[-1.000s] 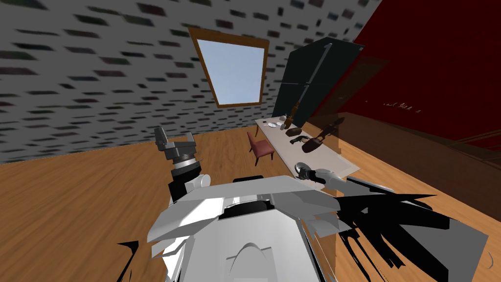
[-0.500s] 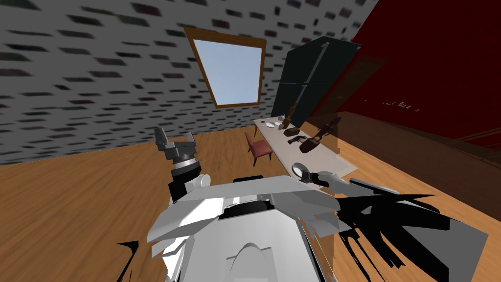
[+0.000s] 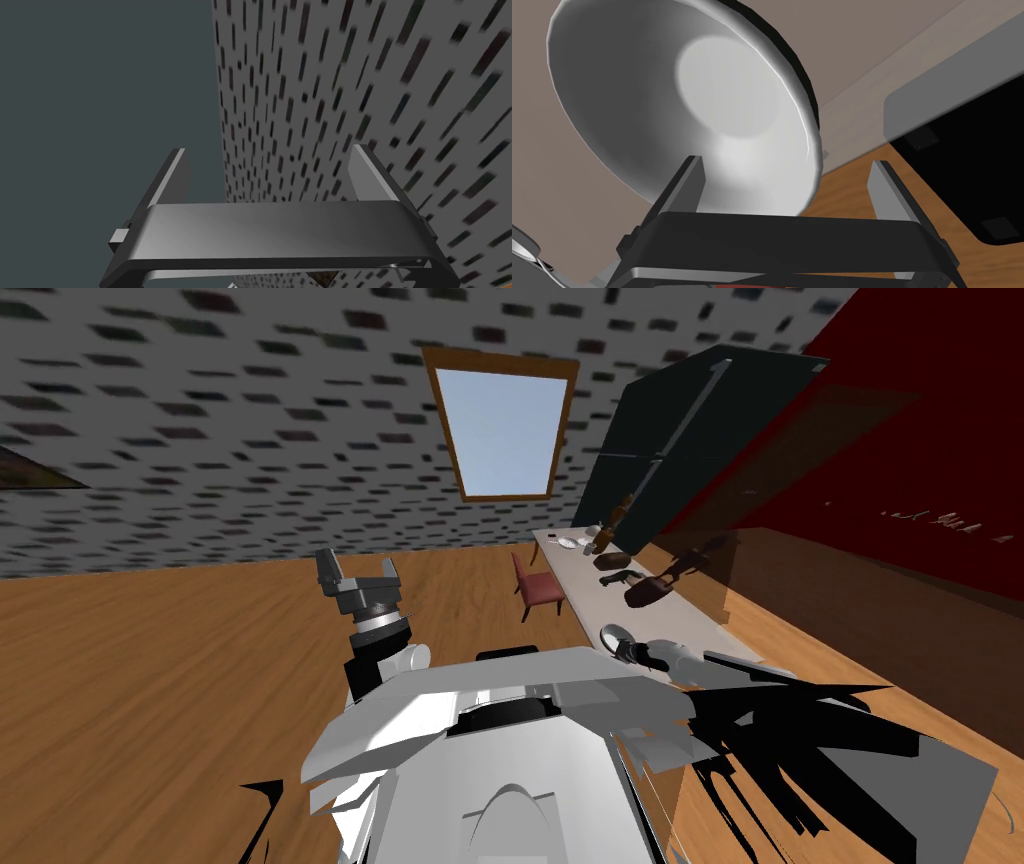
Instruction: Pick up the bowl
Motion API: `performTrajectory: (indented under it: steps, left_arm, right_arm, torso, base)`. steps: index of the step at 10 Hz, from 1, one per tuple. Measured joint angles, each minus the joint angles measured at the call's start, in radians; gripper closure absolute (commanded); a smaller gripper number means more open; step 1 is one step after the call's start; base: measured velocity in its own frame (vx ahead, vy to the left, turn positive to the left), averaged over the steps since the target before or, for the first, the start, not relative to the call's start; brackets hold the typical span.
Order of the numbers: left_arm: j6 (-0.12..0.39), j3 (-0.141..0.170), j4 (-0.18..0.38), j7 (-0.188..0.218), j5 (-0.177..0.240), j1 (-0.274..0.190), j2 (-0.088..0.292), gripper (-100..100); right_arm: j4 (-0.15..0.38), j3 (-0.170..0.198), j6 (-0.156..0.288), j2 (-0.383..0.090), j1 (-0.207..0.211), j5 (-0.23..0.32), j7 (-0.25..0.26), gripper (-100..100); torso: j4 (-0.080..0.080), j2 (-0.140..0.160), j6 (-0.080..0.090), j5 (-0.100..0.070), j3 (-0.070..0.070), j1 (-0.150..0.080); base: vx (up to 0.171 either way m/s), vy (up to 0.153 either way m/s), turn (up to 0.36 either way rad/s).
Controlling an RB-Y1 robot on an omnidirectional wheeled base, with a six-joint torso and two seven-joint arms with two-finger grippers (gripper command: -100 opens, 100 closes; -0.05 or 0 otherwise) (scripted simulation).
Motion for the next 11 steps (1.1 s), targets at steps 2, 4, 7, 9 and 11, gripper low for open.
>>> performTrajectory:
  steps: [2,4,7,9,11]
  left_arm:
    - [0.0,0.0,0.0,0.0,0.0,0.0,0.0,0]
    - [0.0,0.0,0.0,0.0,0.0,0.0,0.0,0]
    - [0.0,0.0,0.0,0.0,0.0,0.0,0.0,0]
    - [0.0,0.0,0.0,0.0,0.0,0.001,0.0,0]
    - [0.0,0.0,0.0,0.0,0.0,0.001,0.0,0]
  right_arm:
    - [0.051,0.049,0.012,0.024,-0.023,-0.054,-0.044,-100]
    - [0.089,0.104,0.03,0.042,-0.041,-0.111,-0.093,-100]
    - [0.089,0.17,0.071,0.045,-0.052,-0.167,-0.165,-100]
    - [0.089,0.173,0.074,0.046,-0.053,-0.17,-0.172,100]
    - [0.088,0.175,0.074,0.045,-0.054,-0.166,-0.165,100]
  torso:
    - [0.0,0.002,0.0,0.0,0.001,-0.001]
    - [0.001,0.003,0.0,0.0,0.002,0.001]
    - [0.0,0.001,0.0,0.0,0.001,0.001]
    - [-0.002,-0.007,0.002,0.0,-0.004,0.0]
    - [-0.003,-0.011,0.005,-0.001,-0.006,-0.001]
  base:
    - [-0.204,-0.055,0.441]
    - [-0.171,-0.015,0.268]
    - [-0.143,-0.002,0.227]
    - [-0.012,0.002,-0.004]
    - [-0.001,-0.001,0.014]
